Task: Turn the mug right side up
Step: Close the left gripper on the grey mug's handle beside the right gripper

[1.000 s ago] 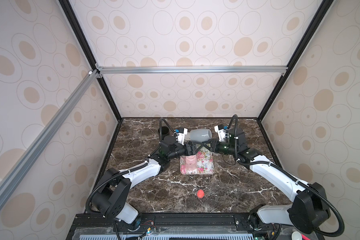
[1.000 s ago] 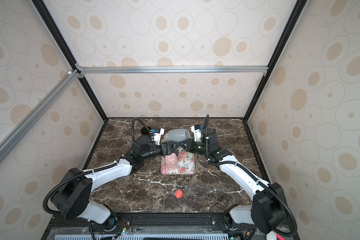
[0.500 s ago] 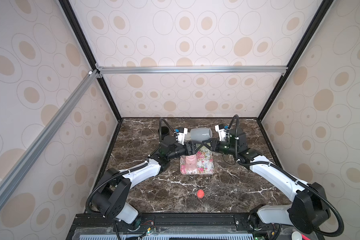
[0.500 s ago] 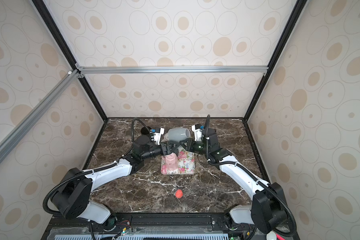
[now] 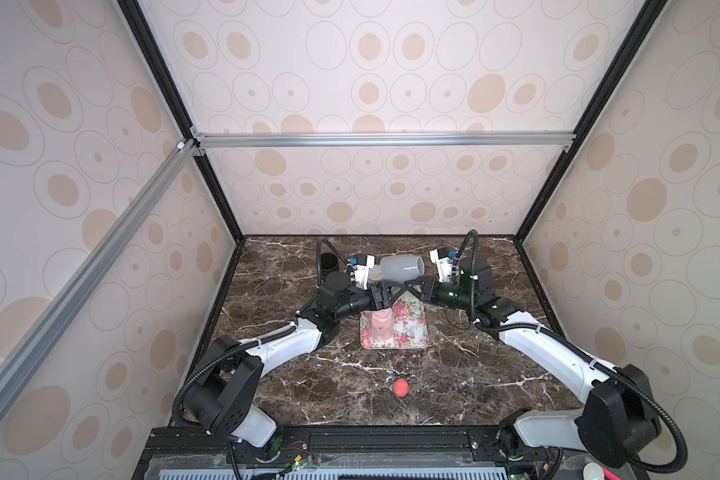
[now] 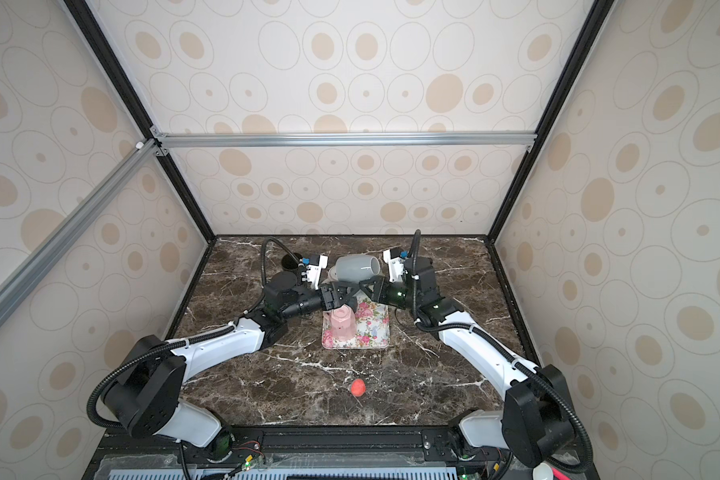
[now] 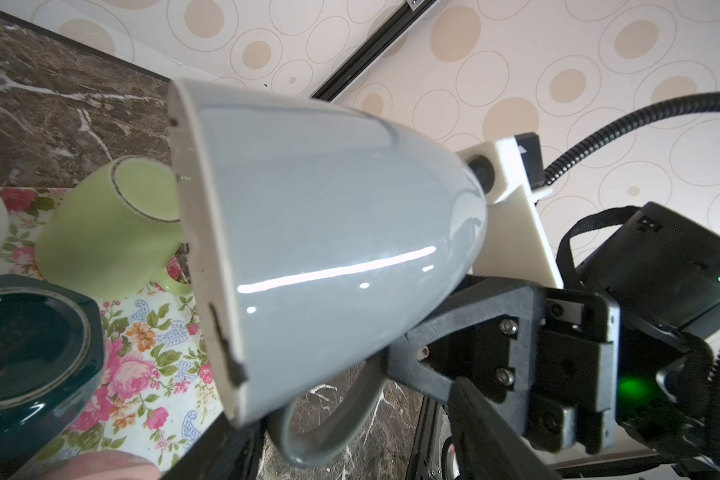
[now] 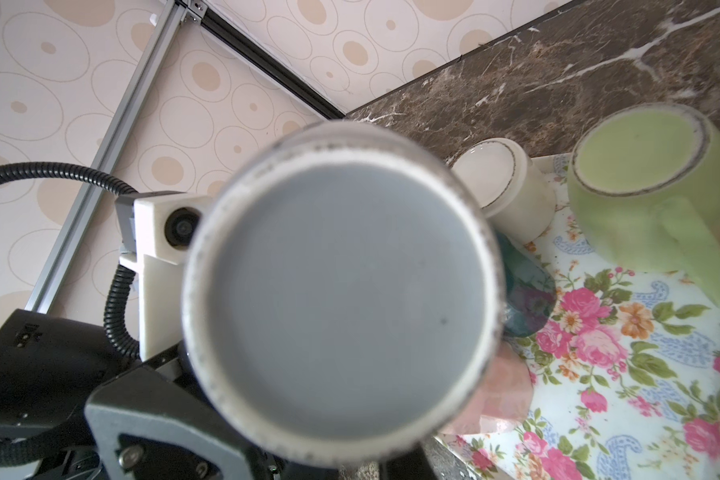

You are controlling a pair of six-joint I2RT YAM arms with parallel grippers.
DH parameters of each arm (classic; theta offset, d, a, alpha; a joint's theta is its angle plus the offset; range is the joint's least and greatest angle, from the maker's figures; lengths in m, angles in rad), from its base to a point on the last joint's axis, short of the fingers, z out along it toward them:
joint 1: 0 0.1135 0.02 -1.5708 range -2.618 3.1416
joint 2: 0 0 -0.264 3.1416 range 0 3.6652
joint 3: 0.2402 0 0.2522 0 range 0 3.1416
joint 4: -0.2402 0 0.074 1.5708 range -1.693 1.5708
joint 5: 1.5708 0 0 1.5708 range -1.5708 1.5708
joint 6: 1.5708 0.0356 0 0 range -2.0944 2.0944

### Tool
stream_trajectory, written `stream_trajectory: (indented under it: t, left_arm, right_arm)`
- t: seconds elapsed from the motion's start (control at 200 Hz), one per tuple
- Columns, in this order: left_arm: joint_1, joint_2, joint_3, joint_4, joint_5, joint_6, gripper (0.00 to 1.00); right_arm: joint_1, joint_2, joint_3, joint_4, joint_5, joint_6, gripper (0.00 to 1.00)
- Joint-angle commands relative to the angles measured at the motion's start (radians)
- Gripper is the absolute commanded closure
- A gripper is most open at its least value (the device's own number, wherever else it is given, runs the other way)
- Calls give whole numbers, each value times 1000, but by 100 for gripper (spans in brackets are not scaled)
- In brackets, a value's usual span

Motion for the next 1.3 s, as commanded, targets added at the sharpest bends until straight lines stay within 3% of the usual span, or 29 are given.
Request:
stream_trajectory:
  t: [0.0,0.58,0.905,1.295]
  left_arm:
    - [-10,9,15,130,59,-36,41]
    - [-6,78,42,207,112,-93,40]
    - [7,80,35,212,115,-97,45]
    - [18,66,15,215,106,-105,61]
  right_arm:
    - [0,9,7,83,-15,-7,100]
    - [1,49,-6,117,-18,-16,100]
    - [0,54,-23,129,-18,-11,100]
    - [-1,58,-33,141,-27,-1,100]
